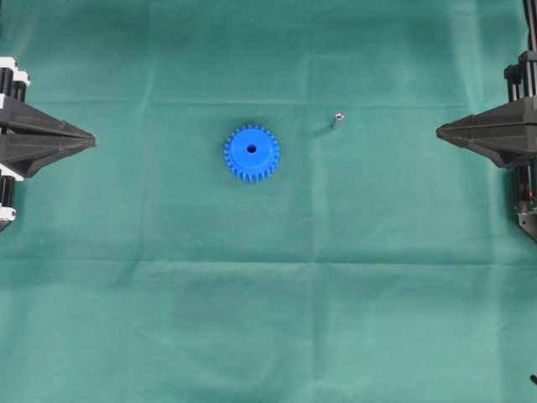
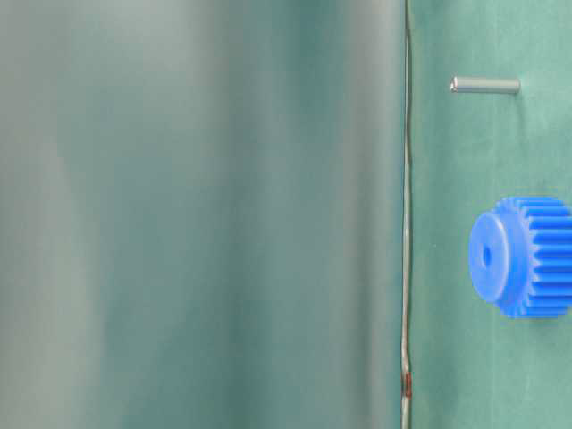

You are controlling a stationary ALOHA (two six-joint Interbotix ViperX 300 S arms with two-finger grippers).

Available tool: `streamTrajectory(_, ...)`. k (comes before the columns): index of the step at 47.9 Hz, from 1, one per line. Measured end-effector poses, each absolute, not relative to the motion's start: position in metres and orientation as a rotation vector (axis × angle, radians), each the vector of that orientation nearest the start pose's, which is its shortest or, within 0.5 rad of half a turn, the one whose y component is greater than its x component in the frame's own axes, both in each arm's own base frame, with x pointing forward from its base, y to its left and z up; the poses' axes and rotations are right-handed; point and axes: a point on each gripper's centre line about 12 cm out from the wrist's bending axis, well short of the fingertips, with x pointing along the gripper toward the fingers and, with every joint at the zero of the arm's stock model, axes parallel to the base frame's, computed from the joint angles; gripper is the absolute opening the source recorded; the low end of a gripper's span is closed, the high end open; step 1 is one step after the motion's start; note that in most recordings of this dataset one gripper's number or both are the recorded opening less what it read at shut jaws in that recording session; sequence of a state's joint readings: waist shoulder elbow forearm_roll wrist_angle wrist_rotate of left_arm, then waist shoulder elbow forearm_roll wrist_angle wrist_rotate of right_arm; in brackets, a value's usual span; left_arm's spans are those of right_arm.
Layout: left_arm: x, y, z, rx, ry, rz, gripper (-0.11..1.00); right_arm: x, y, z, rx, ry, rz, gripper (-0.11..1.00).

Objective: Insert the shaft placed at a random location into the center hole of the medium gear at another random location.
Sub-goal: 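Move the right gripper toward the small silver shaft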

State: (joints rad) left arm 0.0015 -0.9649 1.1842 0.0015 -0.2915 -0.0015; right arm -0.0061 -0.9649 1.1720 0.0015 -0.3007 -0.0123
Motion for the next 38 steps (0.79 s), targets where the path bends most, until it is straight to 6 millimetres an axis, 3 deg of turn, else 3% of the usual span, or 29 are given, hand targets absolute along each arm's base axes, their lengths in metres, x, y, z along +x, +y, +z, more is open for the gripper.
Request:
streamTrajectory(15,0.199,0.000,0.287,-0.014,-0.038,-0.001,0.00,0.211,-0.021,0.278,-0.010,0.007,-0.097,0.00)
streamTrajectory(26,0.199,0.000,0.287,-0.014,-0.038,-0.001,0.00,0.231,-0.039,0.244,0.002,0.159,-0.165,0.03)
streamTrajectory(31,0.199,0.000,0.287,-0.014,-0.037,-0.001,0.00,0.243,-0.047,0.226,0.012,0.233,-0.190,0.21)
streamTrajectory(38,0.199,0.000,0.286,-0.013,-0.031,-0.002,0.00,0.262,-0.059,0.202,0.025,0.311,-0.219,0.66)
